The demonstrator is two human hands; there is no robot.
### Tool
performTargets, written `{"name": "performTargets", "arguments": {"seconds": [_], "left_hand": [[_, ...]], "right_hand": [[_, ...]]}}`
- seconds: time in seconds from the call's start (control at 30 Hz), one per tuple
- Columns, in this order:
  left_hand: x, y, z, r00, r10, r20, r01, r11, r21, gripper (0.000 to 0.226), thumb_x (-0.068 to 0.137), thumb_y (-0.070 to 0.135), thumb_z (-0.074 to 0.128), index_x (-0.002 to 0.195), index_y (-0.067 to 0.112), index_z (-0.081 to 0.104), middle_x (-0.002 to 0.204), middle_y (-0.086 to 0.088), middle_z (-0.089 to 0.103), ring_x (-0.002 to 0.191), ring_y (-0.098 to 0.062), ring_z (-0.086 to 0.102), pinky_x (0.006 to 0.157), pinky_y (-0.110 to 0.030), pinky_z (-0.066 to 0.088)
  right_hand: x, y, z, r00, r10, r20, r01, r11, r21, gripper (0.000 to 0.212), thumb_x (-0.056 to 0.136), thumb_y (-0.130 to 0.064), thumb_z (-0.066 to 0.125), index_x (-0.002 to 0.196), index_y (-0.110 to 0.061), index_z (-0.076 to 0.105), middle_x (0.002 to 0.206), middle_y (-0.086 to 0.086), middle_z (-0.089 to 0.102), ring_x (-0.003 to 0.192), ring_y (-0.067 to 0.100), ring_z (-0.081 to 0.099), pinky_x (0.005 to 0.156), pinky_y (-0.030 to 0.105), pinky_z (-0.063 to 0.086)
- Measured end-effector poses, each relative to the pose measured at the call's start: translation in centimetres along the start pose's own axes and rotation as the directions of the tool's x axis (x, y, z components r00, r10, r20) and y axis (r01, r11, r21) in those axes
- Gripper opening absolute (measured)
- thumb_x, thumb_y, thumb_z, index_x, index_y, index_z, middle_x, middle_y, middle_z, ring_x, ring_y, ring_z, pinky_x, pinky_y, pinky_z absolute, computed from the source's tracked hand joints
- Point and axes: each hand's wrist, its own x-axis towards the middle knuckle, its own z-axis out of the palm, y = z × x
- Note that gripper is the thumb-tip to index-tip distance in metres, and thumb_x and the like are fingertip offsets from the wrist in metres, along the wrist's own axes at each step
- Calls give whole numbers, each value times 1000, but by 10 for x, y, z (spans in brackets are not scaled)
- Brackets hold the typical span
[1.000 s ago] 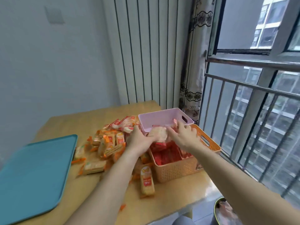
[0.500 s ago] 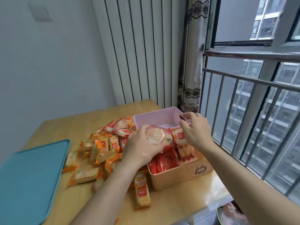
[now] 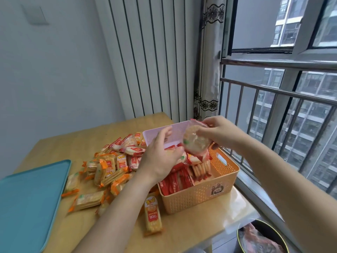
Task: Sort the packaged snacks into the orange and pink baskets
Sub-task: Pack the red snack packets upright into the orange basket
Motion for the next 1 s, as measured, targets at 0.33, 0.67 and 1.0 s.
{"name": "performTargets", "arguments": {"seconds": [0.33,0.67,1.0], "left_hand": [[-8,-25,3,970,-97,225,-12,897,441,72,87,38,69,150,39,34,153,12,39,136,-18,42,106,-42,46],[-11,-27,-4,983,-81,162,28,952,306,50,97,38,59,143,32,41,137,8,55,117,-14,55,90,-31,53],[-10,-13,-7,987,-87,-134,71,991,-117,12,103,34,53,112,33,61,103,14,64,91,1,59,71,-8,45]], "right_hand": [[-27,11,36,1000,25,-2,-22,828,-560,19,86,-30,58,79,-14,64,73,2,66,63,21,61,53,31,48],[-27,21,74,998,45,-34,-55,664,-746,36,100,-44,49,74,-19,51,72,-2,54,65,17,59,59,31,52],[-29,18,71,921,282,268,-79,810,-581,29,105,-23,40,117,-2,57,113,12,65,92,20,63,81,33,55]]}}
